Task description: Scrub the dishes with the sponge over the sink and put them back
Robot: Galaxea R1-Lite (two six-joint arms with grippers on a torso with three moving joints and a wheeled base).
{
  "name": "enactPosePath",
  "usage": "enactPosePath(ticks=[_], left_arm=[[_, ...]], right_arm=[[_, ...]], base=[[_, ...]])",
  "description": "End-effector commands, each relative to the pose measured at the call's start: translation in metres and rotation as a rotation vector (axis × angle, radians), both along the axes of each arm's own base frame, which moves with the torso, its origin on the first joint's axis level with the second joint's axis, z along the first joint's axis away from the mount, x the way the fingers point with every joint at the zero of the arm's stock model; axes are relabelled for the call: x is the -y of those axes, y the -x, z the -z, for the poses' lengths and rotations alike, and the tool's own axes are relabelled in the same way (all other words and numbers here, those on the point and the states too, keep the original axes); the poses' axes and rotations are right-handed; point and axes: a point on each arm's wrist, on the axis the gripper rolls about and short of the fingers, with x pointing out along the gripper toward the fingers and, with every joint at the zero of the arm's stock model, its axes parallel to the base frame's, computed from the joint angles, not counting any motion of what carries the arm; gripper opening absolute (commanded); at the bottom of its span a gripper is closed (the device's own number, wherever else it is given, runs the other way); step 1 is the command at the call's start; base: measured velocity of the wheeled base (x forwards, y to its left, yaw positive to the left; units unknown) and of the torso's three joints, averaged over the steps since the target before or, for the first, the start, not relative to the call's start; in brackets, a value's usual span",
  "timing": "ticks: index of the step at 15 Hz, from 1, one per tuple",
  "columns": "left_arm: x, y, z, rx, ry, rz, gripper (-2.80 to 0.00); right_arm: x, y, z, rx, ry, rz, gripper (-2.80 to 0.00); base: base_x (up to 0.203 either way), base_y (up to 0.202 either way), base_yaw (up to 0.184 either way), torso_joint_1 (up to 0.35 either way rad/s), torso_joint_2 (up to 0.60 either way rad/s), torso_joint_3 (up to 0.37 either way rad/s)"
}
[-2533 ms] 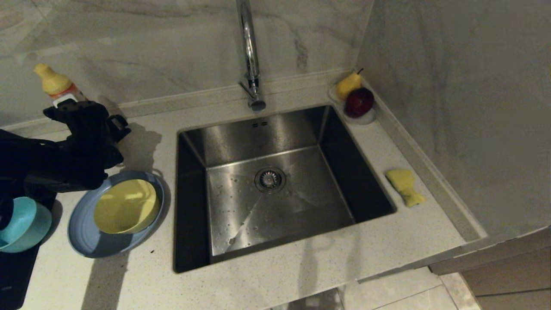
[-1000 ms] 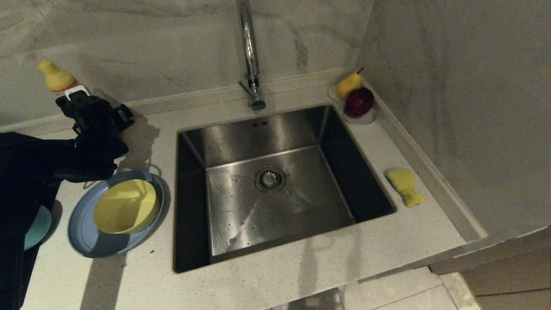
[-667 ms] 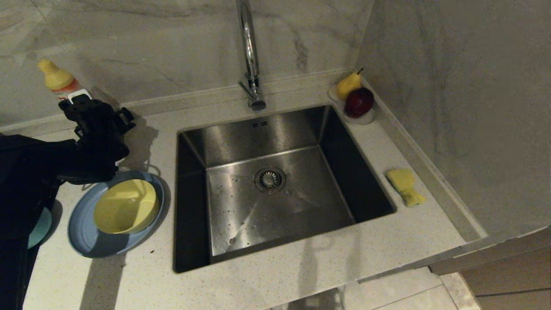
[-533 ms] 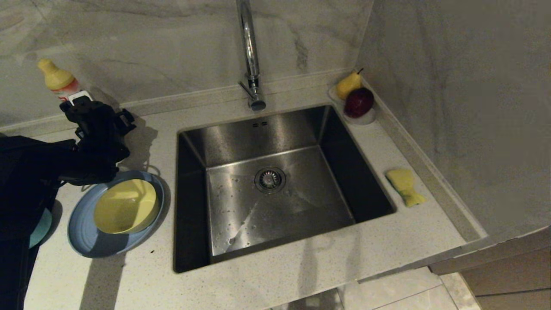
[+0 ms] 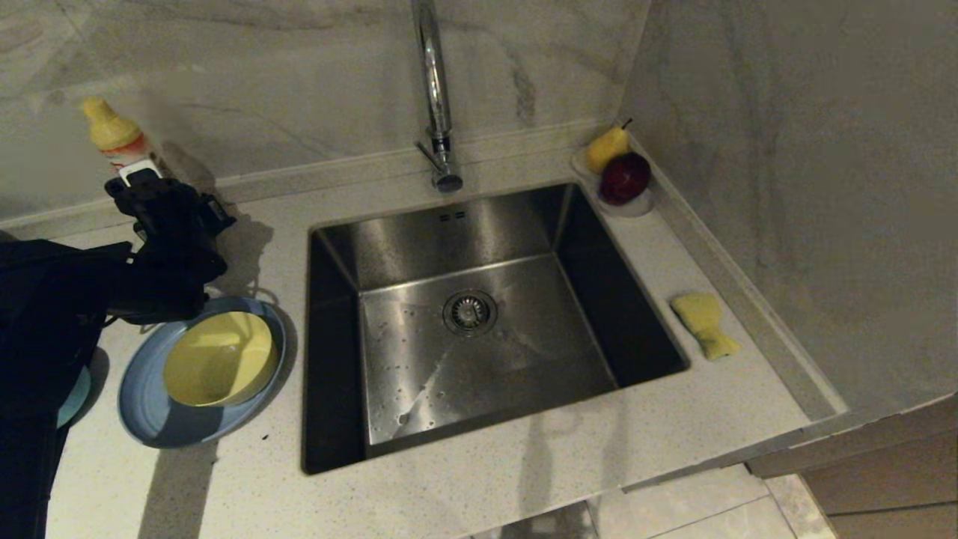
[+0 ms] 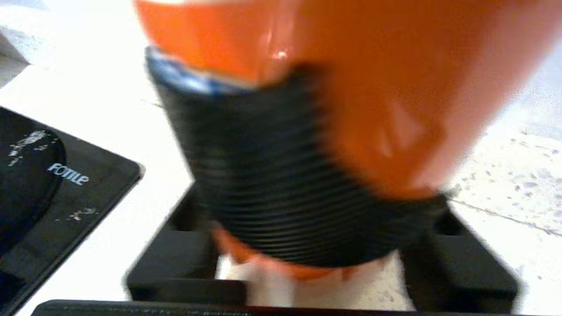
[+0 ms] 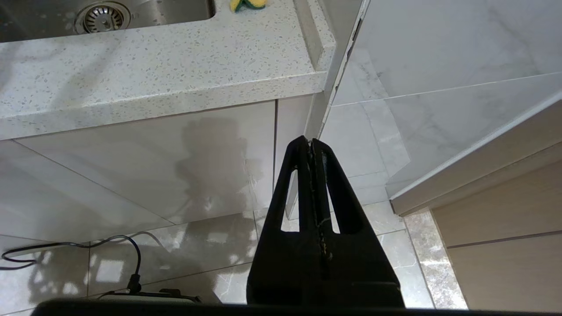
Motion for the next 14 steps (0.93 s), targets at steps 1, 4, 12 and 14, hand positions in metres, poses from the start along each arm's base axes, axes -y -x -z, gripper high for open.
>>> enactPosePath(ticks=[1, 4, 12, 14], left_arm=[[0.0, 0.0, -0.001, 0.008, 0.0, -0.002, -2.8], [-0.001, -0.006, 0.006, 0.008, 0.0, -0.003, -2.8], [0.009, 0.042, -0.07, 0.124, -0.009, -0.002, -2.8], [0.015, 0.068, -0.094, 0.15, -0.014, 0.0, -2.8]], right_arm=[[0.0, 0.0, 0.0, 0.001, 0.001, -0.001, -2.8], [0.0, 0.0, 0.0, 0.001, 0.001, -0.001, -2.8], [0.0, 0.0, 0.0, 0.001, 0.001, -0.001, -2.8], [0.0, 0.0, 0.0, 0.001, 0.001, -0.001, -2.8]], base=[[0.0, 0.0, 0.0, 0.0, 0.0, 0.0], [0.0, 0.0, 0.0, 0.0, 0.0, 0.0], [0.0, 0.0, 0.0, 0.0, 0.0, 0.0], [0.0, 0.0, 0.0, 0.0, 0.0, 0.0]])
